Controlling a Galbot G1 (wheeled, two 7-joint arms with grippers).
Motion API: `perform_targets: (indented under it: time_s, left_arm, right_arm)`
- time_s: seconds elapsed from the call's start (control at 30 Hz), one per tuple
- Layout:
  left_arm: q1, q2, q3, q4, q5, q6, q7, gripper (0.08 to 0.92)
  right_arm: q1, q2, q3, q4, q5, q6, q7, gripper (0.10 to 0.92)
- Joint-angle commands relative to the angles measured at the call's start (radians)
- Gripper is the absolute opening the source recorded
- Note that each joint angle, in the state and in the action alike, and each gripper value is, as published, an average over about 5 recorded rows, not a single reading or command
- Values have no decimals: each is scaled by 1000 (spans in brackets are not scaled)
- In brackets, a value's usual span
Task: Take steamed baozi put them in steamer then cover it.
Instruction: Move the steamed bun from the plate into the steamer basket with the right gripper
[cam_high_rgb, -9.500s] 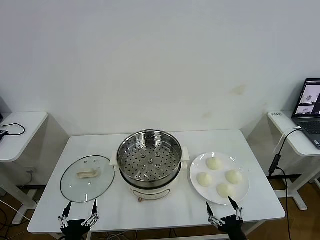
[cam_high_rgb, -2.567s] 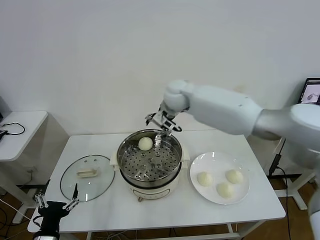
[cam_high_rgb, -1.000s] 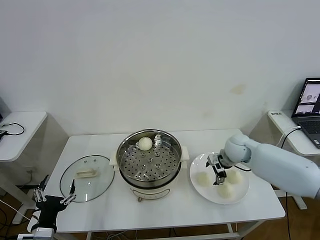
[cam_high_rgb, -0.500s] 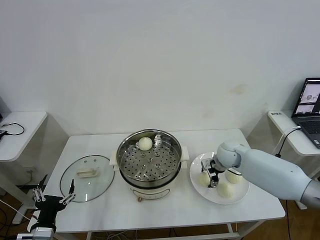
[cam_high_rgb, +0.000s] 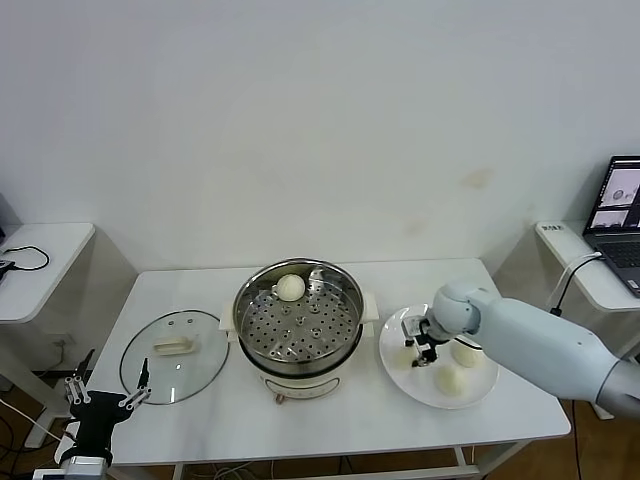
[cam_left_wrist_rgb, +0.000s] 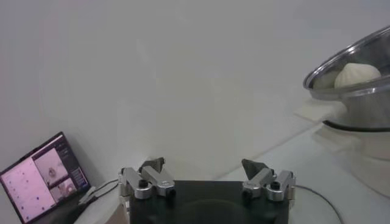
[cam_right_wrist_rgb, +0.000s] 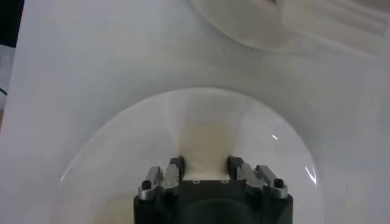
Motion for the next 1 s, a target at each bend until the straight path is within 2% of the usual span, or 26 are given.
perform_targets:
  time_s: [0.03, 0.3, 0.5, 0.73, 1.0]
  left_arm:
    - [-1, 2, 1, -2, 0, 0, 1, 823]
    - [-2, 5, 5, -7, -1, 0, 1, 823]
    - [-2, 12, 6, -15, -5, 1, 1, 823]
    - [-3, 20, 6, -15, -10, 1, 1, 823]
    - [-3, 20, 1, -14, -12, 0, 1, 823]
  right_arm:
    - [87, -28, -12, 28, 16, -1, -24, 467]
    - [366, -86, -129, 89, 158, -20, -44, 483]
    - [594, -68, -220, 124, 276, -53, -46, 484]
    - [763, 44, -303, 131, 418, -120, -9, 484]
    - [726, 253, -315, 121, 549, -220, 74, 484]
